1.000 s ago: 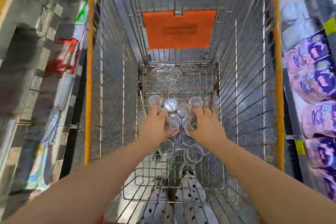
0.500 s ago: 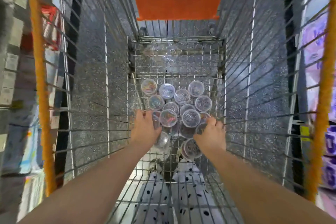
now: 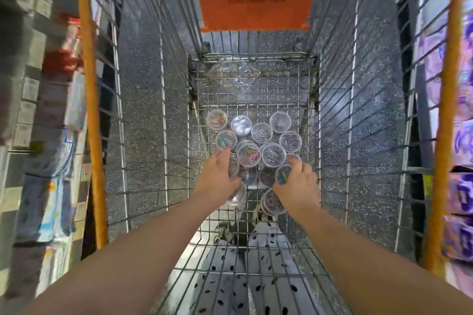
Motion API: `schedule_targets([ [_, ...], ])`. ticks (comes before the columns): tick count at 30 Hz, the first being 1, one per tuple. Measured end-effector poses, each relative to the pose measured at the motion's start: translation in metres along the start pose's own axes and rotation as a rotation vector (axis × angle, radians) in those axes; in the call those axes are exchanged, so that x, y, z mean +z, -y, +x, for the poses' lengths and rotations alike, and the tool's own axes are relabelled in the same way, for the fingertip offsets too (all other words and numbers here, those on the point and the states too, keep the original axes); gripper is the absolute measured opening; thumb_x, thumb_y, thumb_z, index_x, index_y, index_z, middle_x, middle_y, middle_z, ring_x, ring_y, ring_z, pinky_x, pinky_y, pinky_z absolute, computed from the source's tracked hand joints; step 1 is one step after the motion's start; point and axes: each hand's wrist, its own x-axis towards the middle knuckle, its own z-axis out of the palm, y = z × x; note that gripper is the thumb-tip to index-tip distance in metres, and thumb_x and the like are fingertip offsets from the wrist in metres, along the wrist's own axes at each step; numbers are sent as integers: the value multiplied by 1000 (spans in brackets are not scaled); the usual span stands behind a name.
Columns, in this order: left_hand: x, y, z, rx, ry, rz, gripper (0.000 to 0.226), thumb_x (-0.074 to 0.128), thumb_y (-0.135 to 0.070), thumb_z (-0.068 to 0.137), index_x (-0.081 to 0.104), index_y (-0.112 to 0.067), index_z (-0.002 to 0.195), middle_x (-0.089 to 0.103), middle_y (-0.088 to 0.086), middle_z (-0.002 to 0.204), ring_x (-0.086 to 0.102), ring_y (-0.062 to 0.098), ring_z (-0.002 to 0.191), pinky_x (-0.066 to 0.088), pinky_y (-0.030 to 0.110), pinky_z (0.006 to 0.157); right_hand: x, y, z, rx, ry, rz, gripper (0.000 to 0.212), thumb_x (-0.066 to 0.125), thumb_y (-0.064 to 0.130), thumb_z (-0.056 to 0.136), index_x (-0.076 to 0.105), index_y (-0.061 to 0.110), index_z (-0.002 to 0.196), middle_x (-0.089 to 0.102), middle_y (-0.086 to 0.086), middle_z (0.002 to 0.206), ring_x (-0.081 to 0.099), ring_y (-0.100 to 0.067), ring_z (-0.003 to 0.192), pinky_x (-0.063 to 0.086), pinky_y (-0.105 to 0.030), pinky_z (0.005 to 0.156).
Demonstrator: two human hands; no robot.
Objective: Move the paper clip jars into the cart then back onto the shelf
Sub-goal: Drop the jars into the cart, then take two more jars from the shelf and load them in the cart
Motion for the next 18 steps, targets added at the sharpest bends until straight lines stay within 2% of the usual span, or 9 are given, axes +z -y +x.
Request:
schedule_targets([
  [3,-11,-6,-15,51,-5,11,87,67,-33,80,11,-33,147,18,0,151,34,24,132,38,44,106,-9,10,-16,-59,-56,-4,66,67,26,81,34,15,137,44,-6,128,43,-22,117,39,-37,102],
  [8,-34,-13,-41,132,-35,32,82,63,-37,84,11,-32,147,15,1,153,44,26,125,41,44,103,-28,26,-50,-130,-138,33,56,61,21,85,38,16,135,45,-5,128,43,-19,114,36,-35,101],
  [11,-55,-19,-62,209,-69,80,79,60,-40,87,12,-29,148,16,1,154,37,28,130,37,43,105,-43,37,-77,-173,-223,38,53,63,21,85,41,18,134,45,-4,131,45,-21,117,35,-37,103],
  [15,-88,-32,-101,356,-138,119,77,60,-36,87,15,-24,148,23,5,151,42,28,124,37,43,104,-70,45,-117,-243,-356,10,44,63,24,85,46,17,125,50,-6,123,48,-25,112,39,-35,92],
  [18,-119,-47,-138,457,-186,198,74,57,-37,89,16,-20,148,22,8,151,30,28,133,30,41,109,-93,50,-149,-284,-423,30,44,64,28,85,48,18,124,51,-5,122,48,-26,113,39,-35,92],
])
